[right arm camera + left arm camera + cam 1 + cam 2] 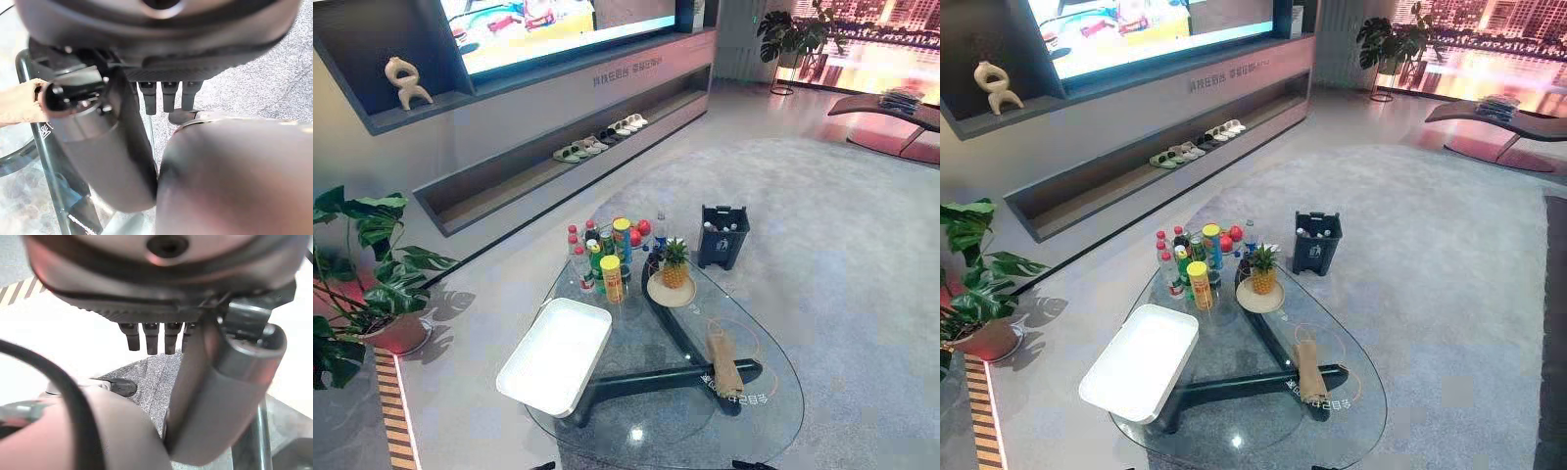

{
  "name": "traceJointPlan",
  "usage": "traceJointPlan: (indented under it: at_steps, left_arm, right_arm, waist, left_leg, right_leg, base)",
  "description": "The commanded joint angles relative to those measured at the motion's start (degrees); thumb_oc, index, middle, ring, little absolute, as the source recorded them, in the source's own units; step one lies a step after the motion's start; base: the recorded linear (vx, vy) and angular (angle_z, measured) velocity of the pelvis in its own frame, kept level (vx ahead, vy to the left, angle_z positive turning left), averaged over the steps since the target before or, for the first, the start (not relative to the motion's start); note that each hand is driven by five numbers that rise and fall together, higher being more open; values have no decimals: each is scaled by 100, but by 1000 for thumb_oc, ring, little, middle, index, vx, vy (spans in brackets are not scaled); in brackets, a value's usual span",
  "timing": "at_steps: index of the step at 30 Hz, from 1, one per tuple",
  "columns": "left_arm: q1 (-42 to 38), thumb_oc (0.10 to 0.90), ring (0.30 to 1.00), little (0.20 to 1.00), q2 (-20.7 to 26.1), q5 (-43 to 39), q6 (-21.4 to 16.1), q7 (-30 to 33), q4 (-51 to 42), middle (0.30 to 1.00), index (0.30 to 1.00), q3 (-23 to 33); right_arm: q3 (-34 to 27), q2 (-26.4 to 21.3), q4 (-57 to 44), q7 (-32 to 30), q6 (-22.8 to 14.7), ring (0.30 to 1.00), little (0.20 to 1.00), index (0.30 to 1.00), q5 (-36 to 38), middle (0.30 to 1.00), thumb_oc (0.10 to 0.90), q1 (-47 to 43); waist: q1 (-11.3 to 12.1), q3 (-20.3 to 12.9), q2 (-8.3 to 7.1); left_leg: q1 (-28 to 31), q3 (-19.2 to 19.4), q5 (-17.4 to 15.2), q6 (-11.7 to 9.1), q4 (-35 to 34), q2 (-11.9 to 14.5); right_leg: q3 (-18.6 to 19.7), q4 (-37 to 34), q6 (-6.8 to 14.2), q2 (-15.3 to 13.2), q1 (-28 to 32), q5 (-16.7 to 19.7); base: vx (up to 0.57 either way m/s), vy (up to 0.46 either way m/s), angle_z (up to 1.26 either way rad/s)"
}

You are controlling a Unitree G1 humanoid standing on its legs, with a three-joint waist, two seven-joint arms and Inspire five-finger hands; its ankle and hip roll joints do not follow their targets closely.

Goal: Wipe the table with a cloth and put it in the basket.

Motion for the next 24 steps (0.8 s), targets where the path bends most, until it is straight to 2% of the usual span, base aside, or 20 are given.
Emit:
traceJointPlan:
  at_steps: [1, 5, 10, 24]
  left_arm:
    - [-393, 800, 900, 900, -140, -90, 109, -70, 366, 900, 900, -31]
    - [-400, 800, 900, 900, -155, -245, 278, -119, 429, 900, 900, 32]
    - [-361, 800, 900, 900, -174, -202, 152, -179, 440, 900, 900, 17]
    - [-367, 800, 900, 900, -177, -66, 123, -145, 523, 900, 900, 36]
  right_arm:
    - [168, 180, 496, 18, 159, 900, 900, 900, -265, 900, 800, -133]
    - [145, 174, 540, 41, 137, 900, 900, 900, -267, 900, 800, -137]
    - [137, 180, 557, 39, 115, 900, 900, 900, -245, 900, 800, -121]
    - [172, 213, 548, 44, 103, 900, 900, 900, -244, 900, 800, -70]
  waist:
    - [77, 140, -210]
    - [79, 134, -203]
    - [78, 139, -198]
    - [45, 117, -212]
  left_leg:
    - [-139, -75, -89, 154, 20, -383]
    - [-125, -74, -96, 158, 13, -384]
    - [-132, -60, -93, 153, 21, -380]
    - [-104, -45, -108, 162, 14, -388]
  right_leg:
    - [108, 106, -1, 8, 145, -209]
    - [102, 98, 2, 5, 159, -209]
    - [86, 103, 1, -3, 154, -205]
    - [116, 95, -4, 6, 163, -205]
  base:
    - [212, 196, -14]
    - [0, 0, 0]
    - [0, 0, 0]
    - [0, 0, 0]
